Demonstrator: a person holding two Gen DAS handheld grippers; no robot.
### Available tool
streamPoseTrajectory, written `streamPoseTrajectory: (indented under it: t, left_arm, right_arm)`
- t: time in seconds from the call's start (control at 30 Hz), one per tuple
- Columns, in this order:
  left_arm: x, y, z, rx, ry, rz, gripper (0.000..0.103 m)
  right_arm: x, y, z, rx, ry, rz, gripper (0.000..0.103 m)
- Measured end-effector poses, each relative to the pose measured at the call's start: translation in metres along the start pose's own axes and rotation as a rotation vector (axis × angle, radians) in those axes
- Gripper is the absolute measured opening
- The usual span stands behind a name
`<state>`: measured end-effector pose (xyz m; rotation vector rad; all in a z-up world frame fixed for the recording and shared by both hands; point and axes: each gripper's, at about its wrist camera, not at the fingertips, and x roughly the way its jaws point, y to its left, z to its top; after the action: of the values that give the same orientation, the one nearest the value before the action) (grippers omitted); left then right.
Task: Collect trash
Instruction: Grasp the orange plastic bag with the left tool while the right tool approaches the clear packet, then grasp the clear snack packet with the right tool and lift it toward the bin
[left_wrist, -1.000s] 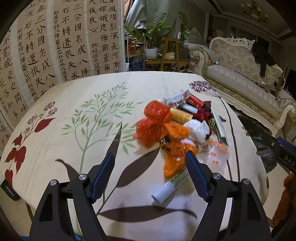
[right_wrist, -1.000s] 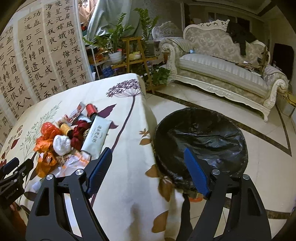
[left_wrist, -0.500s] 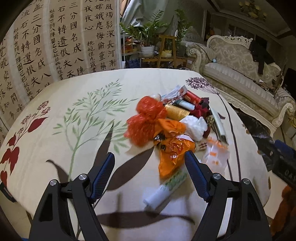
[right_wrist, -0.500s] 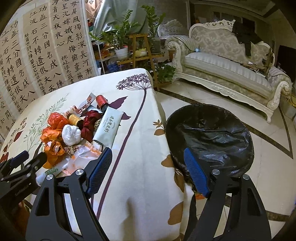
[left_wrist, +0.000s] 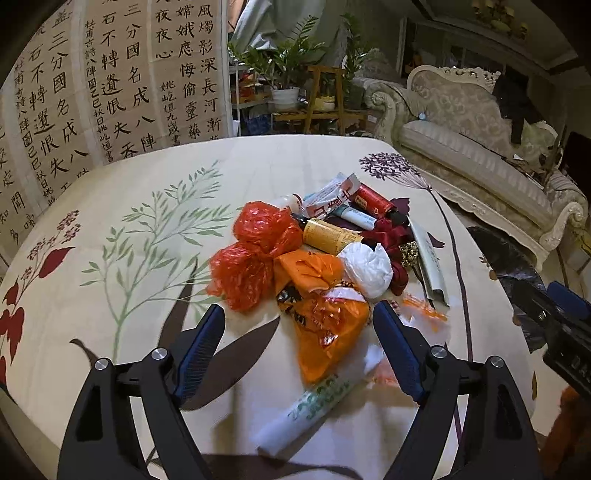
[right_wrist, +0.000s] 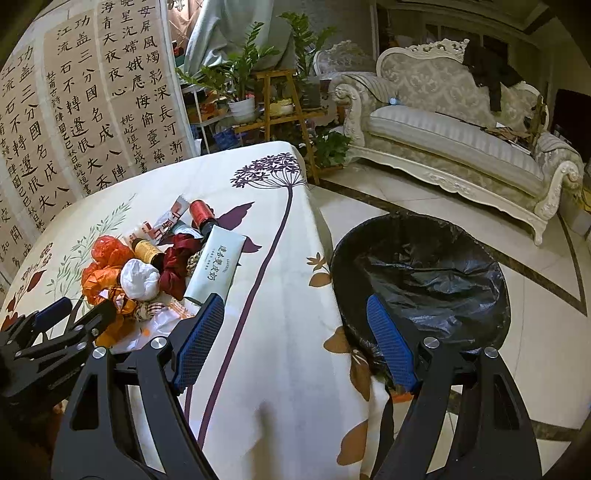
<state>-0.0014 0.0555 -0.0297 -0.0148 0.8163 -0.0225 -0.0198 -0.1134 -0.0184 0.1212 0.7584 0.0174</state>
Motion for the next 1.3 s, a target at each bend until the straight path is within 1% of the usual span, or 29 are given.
streamPoseTrajectory:
  t: [0.1, 0.13, 0.17, 0.2, 0.23, 0.27, 0.33, 0.47, 0.63, 0.8, 0.93, 1.03, 1.13, 1.3]
  left_arm:
    - [0.008, -0.003, 0.000, 0.014, 0.014, 0.005, 0.080]
    - [0.010, -0.003, -0.001, 0.014, 0.021, 0.005, 0.078]
    - [0.011, -0.002, -0.002, 0.007, 0.026, -0.011, 0.067]
    - [0.011, 0.000, -0.002, 0.000, 0.031, -0.033, 0.061]
    - [0.011, 0.003, -0.003, -0.017, 0.037, -0.070, 0.052]
    - [0.011, 0.005, -0.003, -0.030, 0.040, -0.088, 0.043]
    - [0.009, 0.009, -0.006, -0.046, 0.040, -0.105, 0.043]
    - [0.001, 0.011, -0.008, -0.036, 0.028, -0.100, 0.040]
    - [-0.018, 0.019, -0.010, -0.041, 0.005, -0.109, 0.039]
    - [-0.031, 0.030, -0.013, -0.029, -0.018, -0.093, 0.039]
    - [-0.035, 0.041, -0.017, -0.011, -0.034, -0.059, 0.039]
    - [-0.032, 0.053, -0.020, -0.029, -0.027, -0.055, 0.039]
    - [-0.031, 0.062, -0.022, -0.046, -0.023, -0.055, 0.039]
    - [-0.031, 0.070, -0.024, -0.059, -0.028, -0.066, 0.039]
  right_arm:
    - [0.003, -0.002, -0.001, 0.009, 0.013, 0.008, 0.078]
    - [0.004, -0.002, -0.001, 0.010, 0.014, 0.010, 0.078]
    - [0.004, -0.002, -0.002, 0.009, 0.015, 0.011, 0.078]
    - [0.004, -0.002, -0.002, 0.008, 0.015, 0.014, 0.078]
    - [0.004, -0.001, -0.003, 0.006, 0.015, 0.016, 0.078]
    - [0.005, 0.000, -0.003, 0.004, 0.015, 0.018, 0.078]
    - [0.007, 0.002, -0.003, 0.001, 0.019, 0.022, 0.078]
    - [0.010, 0.006, -0.005, -0.007, 0.031, 0.028, 0.078]
    - [0.010, 0.018, -0.008, -0.025, 0.037, 0.041, 0.077]
    - [0.011, 0.042, -0.011, -0.067, 0.050, 0.069, 0.077]
    - [0.015, 0.066, -0.014, -0.102, 0.064, 0.081, 0.077]
    - [0.021, 0.080, -0.016, -0.118, 0.068, 0.064, 0.077]
    - [0.031, 0.089, -0.020, -0.138, 0.093, 0.042, 0.077]
    - [0.030, 0.086, -0.030, -0.161, 0.113, 0.013, 0.077]
